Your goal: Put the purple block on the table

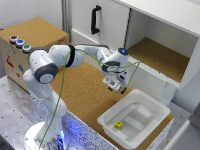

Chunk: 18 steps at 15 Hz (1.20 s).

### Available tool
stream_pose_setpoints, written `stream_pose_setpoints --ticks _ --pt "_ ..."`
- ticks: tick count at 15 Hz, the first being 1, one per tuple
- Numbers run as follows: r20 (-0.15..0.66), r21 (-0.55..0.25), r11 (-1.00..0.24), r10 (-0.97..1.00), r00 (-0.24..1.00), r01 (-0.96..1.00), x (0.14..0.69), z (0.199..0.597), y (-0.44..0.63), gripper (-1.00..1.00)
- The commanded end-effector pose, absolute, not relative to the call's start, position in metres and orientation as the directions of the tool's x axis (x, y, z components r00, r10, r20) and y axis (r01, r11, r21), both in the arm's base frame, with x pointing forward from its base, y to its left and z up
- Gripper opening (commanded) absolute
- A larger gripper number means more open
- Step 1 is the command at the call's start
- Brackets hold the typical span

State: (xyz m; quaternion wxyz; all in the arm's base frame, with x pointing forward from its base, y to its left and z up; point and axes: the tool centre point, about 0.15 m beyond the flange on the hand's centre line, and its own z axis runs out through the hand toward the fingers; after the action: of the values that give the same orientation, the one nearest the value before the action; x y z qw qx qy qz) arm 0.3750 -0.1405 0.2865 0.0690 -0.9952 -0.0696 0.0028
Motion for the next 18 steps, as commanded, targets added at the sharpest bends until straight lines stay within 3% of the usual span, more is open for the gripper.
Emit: stream_pose_setpoints --ticks 1,4,5,11,18 --pt "0.036 -0.009 -0.99 0.142 0.989 0.142 0.366 0.236 -0.098 -1.0" --pt "-0.007 -0.029 -0.994 0.104 0.995 0.104 0.361 0.222 -0.095 -1.0" --pt "0.001 -0.027 -0.995 0.098 0.995 0.098 0.361 0.227 -0.094 1.0" --pt "0.108 -0.026 -0.996 0.087 0.99 0.091 0.358 0.299 -0.089 1.0" --pt "0.159 -0.126 -0.968 0.196 0.968 0.217 0.387 0.386 -0.054 1.0"
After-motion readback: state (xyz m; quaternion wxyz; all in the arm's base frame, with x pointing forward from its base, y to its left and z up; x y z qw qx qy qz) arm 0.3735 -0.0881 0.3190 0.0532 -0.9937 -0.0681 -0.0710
